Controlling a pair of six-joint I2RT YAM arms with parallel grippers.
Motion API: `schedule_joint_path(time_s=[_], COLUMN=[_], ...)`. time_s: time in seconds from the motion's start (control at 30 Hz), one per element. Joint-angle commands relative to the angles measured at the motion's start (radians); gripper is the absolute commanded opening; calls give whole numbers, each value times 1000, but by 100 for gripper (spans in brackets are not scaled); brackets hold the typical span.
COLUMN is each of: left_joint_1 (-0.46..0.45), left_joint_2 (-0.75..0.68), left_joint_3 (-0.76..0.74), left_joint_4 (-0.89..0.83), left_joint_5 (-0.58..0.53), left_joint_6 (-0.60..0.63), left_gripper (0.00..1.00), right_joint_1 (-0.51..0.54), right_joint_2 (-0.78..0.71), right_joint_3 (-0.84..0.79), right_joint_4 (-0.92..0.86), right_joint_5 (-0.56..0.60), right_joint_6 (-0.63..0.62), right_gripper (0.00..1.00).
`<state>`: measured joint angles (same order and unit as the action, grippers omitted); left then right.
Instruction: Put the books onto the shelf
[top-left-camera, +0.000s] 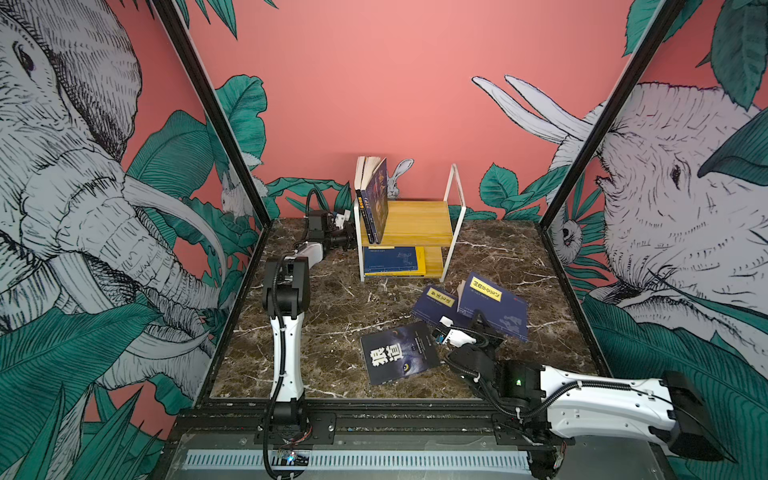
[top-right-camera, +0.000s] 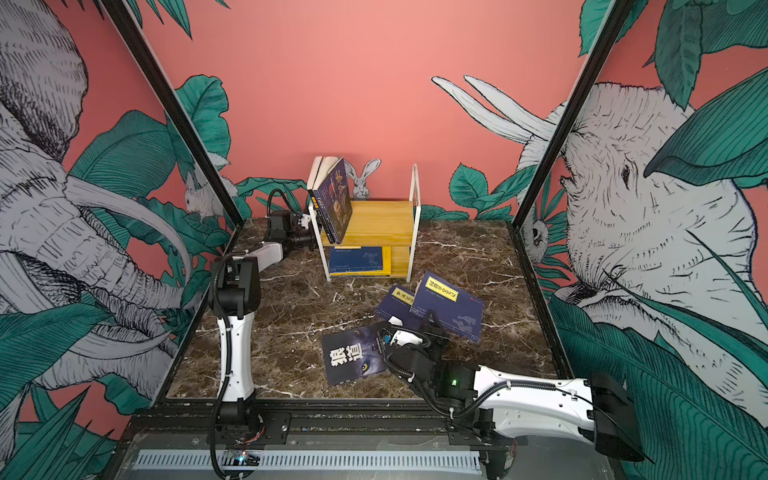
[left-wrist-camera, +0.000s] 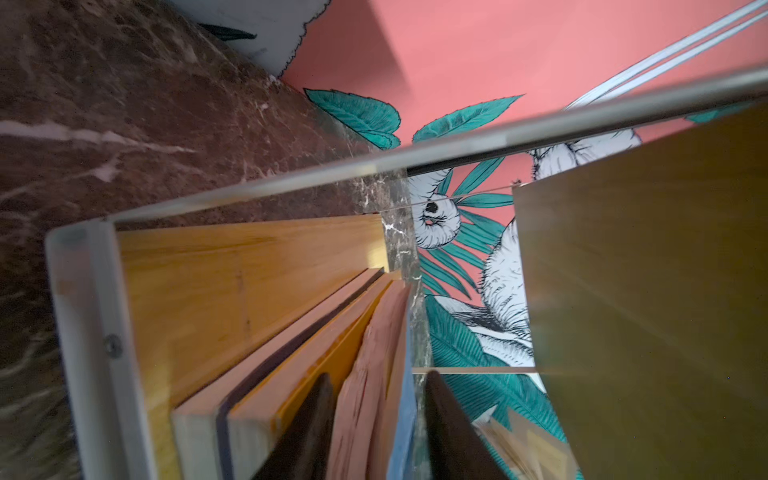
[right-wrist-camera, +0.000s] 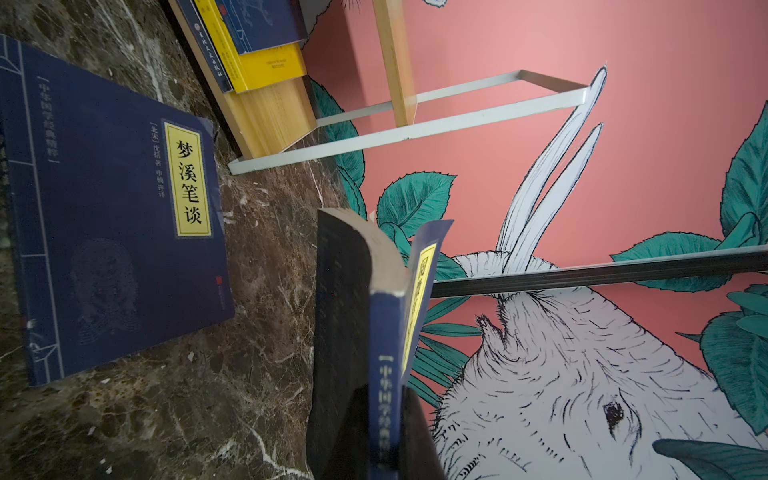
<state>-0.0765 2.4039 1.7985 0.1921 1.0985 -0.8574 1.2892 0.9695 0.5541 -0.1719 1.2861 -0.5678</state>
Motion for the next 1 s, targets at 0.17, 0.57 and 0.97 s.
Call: schedule_joint_path(time_s=[0.17, 0.57, 0.97], left_joint_1=[27, 88, 92], left_joint_2=[-77, -281, -879], left_joint_3=[29, -115, -605], left_joint_4=[-167, -368, -370], left_joint_5=[-44, -253, -615], left_joint_6=[121, 338, 590], left_gripper=[99, 99, 99], right_joint_1=[-2, 23, 57], right_joint_2=[1, 111, 821], right_joint_3=[-11, 9, 54], right_joint_4=[5, 203, 1582], right_joint_5=[27, -34, -78], right_joint_6=[14, -54, -1024], right_gripper=[0, 0, 0])
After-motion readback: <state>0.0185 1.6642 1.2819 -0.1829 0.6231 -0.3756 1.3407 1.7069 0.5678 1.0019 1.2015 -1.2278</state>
